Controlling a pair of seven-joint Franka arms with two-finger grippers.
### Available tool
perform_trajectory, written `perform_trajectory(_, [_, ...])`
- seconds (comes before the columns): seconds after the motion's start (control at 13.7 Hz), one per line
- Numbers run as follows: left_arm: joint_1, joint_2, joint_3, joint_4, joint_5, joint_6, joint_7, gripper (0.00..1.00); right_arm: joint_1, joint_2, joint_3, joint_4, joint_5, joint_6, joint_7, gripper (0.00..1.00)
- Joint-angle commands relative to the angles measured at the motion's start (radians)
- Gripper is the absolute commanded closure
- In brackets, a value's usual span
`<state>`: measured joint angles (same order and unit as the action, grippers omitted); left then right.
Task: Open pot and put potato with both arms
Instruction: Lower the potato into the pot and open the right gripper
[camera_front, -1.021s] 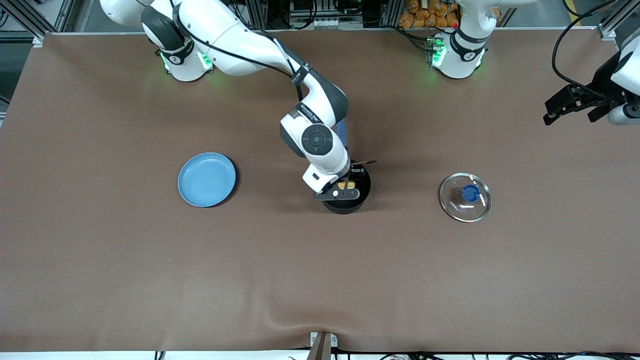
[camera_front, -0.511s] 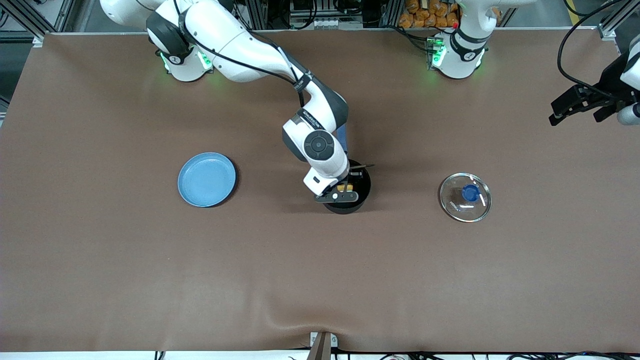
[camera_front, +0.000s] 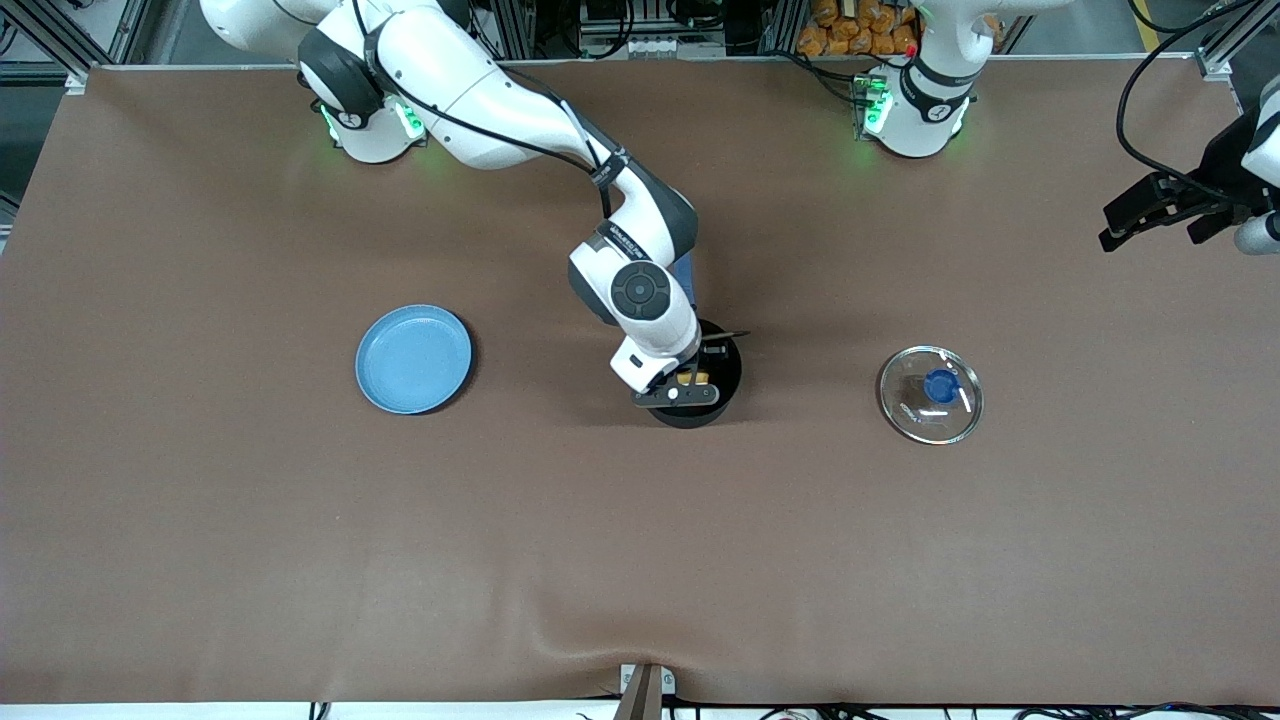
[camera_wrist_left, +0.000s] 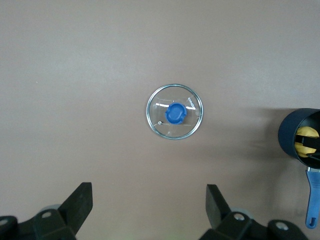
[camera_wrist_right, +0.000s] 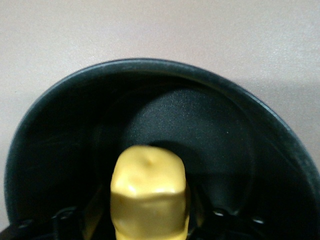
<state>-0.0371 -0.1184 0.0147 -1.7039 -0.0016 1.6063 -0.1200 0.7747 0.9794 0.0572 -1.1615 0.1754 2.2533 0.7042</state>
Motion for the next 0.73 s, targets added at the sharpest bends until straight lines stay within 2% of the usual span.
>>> perform_trajectory(0.0, [0.031, 0.023, -0.018, 0.035, -0.006, -0.025, 0.003, 0.00, 0.012, 0.016, -0.013, 0.039, -0.021, -0.008, 0.024, 0.00])
perform_trajectory(0.22, [0.043, 0.022, -0.030, 0.033, -0.012, -0.025, 0.019, 0.00, 0.000, -0.024, -0.013, 0.051, -0.014, -0.070, 0.023, 0.00])
perform_trajectory(0.66, [0.034, 0.028, -0.036, 0.032, -0.015, -0.025, 0.022, 0.00, -0.086, -0.148, -0.002, 0.181, -0.010, -0.299, 0.047, 0.00])
